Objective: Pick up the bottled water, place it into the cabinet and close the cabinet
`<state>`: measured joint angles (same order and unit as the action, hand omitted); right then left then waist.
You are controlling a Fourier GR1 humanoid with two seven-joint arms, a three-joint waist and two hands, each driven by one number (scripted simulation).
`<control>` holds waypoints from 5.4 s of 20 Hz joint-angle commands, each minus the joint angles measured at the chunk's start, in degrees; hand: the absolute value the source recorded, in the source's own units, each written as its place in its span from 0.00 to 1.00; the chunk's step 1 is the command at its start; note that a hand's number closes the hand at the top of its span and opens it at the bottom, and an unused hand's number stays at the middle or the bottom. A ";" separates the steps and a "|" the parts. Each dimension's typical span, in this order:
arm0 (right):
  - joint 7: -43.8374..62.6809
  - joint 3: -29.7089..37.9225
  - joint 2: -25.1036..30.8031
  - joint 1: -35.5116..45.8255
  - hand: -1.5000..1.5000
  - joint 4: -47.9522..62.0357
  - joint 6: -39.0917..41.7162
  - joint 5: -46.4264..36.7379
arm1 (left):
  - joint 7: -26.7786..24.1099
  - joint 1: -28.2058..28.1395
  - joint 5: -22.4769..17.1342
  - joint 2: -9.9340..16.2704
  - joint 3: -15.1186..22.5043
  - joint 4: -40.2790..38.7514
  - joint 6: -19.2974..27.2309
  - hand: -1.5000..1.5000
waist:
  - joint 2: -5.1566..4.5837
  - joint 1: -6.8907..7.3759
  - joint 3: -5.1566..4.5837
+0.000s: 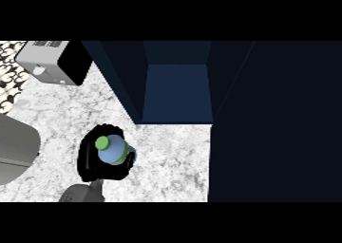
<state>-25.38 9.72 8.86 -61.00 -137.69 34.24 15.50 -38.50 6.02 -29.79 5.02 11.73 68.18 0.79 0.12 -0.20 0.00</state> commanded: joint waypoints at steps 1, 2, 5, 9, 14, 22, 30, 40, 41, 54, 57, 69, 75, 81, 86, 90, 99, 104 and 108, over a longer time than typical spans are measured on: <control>3.34 1.70 0.31 -2.32 0.00 -8.17 0.16 6.19 | 5.63 -1.53 2.26 -0.45 4.18 9.24 3.47 1.00 | 0.12 0.15 0.01; 1.92 5.00 2.17 -2.38 0.00 -6.82 1.74 8.28 | 6.06 -1.13 2.19 -1.53 4.30 10.43 4.57 1.00 | 0.12 -0.01 0.02; 3.46 0.56 -0.38 -0.20 0.00 -6.87 -0.39 4.00 | 10.73 1.61 4.84 -4.47 8.02 15.96 9.83 1.00 | 0.07 0.12 0.02; 5.14 0.47 0.20 3.18 0.00 -4.91 -1.45 5.09 | 16.91 6.28 5.42 -4.94 14.18 19.26 17.59 1.00 | -0.13 0.02 0.01; 4.52 1.42 -0.09 1.22 0.00 -6.31 -0.04 6.38 | 24.81 10.09 8.35 -5.00 18.62 24.41 27.38 1.00 | -0.02 -0.52 0.01; 9.68 0.07 0.60 9.54 0.00 -3.99 -3.27 4.54 | 27.59 26.93 7.28 -5.02 23.88 18.63 45.44 1.00 | -0.29 -0.83 0.00; 5.98 4.26 0.35 6.12 0.00 -3.26 0.56 6.18 | 27.32 38.76 4.79 -5.02 17.17 3.96 45.80 1.00 | -0.19 -1.55 0.00; 11.65 4.20 0.35 7.38 0.00 -6.77 -0.88 9.83 | 20.54 42.05 0.18 -5.02 17.14 -9.35 43.75 1.00 | -0.55 -1.82 -0.06; 7.94 6.51 0.12 5.51 0.00 -4.95 1.68 9.34 | 22.58 42.61 3.92 -4.99 15.16 -10.05 42.62 1.00 | -0.18 -1.32 -0.02; 9.18 5.96 -0.67 7.72 0.00 -2.96 1.55 9.52 | 9.88 44.76 -4.04 -5.02 6.76 -27.48 36.20 1.00 | -0.61 -1.85 -0.06; 7.95 8.42 2.24 10.49 0.00 1.41 3.32 12.08 | 9.88 51.90 -4.58 -5.02 6.50 -34.56 37.25 1.00 | -0.94 -2.94 -0.02; 8.46 6.22 0.44 10.59 0.00 -0.24 3.23 9.32 | 9.95 61.01 3.26 -4.32 6.82 -52.80 35.78 0.00 | -1.12 -3.11 -0.02; 10.98 8.46 2.04 9.92 0.00 -2.98 2.15 12.13 | 6.43 61.68 1.61 -5.00 3.67 -53.78 34.15 0.00 | -1.02 -2.79 -0.08; 11.24 6.39 1.60 13.12 0.00 -1.41 1.85 9.25 | 2.21 62.29 -0.16 -5.00 0.62 -51.35 28.38 0.00 | -0.86 -1.80 -0.08; 12.69 5.92 1.04 14.23 0.00 -1.86 0.55 10.00 | 4.25 61.56 -2.73 -5.01 1.15 -46.17 23.15 0.00 | -0.42 -1.26 -0.05; 12.75 6.24 0.24 9.92 0.00 -5.49 2.25 10.73 | 6.66 57.10 -5.29 -5.02 6.06 -39.74 23.00 0.00 | -0.06 -1.71 -0.05; 12.38 5.68 -0.16 8.52 0.00 -5.38 3.07 10.21 | 11.78 42.18 -5.50 -5.02 14.65 -18.27 26.57 0.00 | 0.49 0.10 -0.04; 13.45 2.77 -1.92 10.20 0.00 -6.24 1.34 7.59 | 14.57 33.84 -2.47 -4.41 17.28 -4.55 29.19 0.00 | 0.49 1.04 -0.05; 16.22 1.23 -2.19 10.75 0.00 -7.89 -1.37 7.70 | 15.47 24.66 -0.76 -1.99 21.56 5.26 29.47 0.00 | 0.42 1.43 -0.07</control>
<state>-14.04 11.86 7.55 -49.03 -135.93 35.92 23.40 -24.62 37.83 -32.06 1.76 29.70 64.13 28.68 0.53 0.78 -0.06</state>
